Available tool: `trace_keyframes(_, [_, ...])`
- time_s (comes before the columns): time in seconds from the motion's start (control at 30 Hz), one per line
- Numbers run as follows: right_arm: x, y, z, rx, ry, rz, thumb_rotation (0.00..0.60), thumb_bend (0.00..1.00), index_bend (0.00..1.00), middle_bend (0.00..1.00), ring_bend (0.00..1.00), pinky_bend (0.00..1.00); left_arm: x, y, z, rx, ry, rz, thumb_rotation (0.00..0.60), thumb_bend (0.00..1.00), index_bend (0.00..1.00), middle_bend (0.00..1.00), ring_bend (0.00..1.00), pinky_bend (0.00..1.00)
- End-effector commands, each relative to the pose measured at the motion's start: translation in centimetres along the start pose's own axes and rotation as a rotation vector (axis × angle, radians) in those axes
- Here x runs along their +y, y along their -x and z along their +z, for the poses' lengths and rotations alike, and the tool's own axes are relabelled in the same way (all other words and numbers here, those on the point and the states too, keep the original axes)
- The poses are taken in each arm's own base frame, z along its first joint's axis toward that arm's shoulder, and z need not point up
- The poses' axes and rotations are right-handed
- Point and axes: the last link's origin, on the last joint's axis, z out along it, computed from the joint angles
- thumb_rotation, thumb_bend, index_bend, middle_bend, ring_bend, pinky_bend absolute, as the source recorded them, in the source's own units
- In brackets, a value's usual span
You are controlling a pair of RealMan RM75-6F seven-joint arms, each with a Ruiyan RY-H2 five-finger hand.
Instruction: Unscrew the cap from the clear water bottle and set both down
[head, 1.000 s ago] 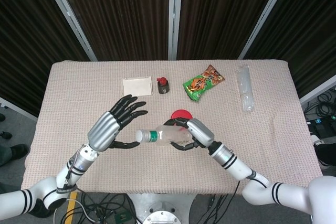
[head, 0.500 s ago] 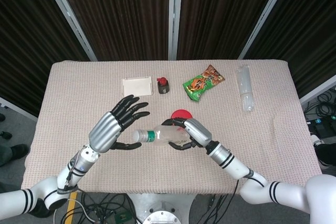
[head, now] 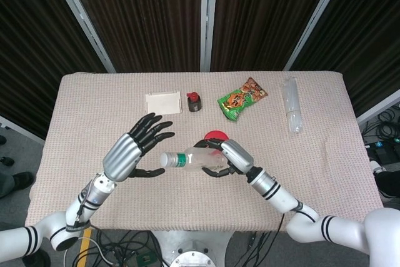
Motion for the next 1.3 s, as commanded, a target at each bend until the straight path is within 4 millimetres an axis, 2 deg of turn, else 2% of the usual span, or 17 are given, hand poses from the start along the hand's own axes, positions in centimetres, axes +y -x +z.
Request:
trace_keyframes(0.03, [0.0,0.1,0.0,-0.004,0.001,-0.003,0.6,0.42,0.54,0.45,0.31,0.41,0.1,0.0,0.1,0.002,0.003,-0.001,0.6,0.03,0.16,0.08,0.0,0.0])
trace_keyframes(0.57, [0.2,0.1,0.1,0.005,0.004,-0.004,0.6,0.42,0.54,0.45,0.31,0.41,0.5,0.0,0.0,-0.005,0.02,-0.012,0.6,0.03,0.16,0.08,0.0,0.0])
trace_keyframes(0.83, [0.2,-0.2,0.0,0.009,0.004,-0.002,0.6,0.42,0.55,0.46,0.32,0.41,-0.2,0.1,-0.6,-0.029,-0.001,-0.006,0.6,0.04,0.28,0.08,0.0,0.0])
trace_keyframes(1.3, [0.2,-0.2,0.1,0.008,0.0,0.011,0.6,0.42,0.55,0.46,0.32,0.42,-0.3,0.1,-0.8,-0.053,-0.006,-0.009,0.6,0.24,0.32,0.08,0.0,0.0])
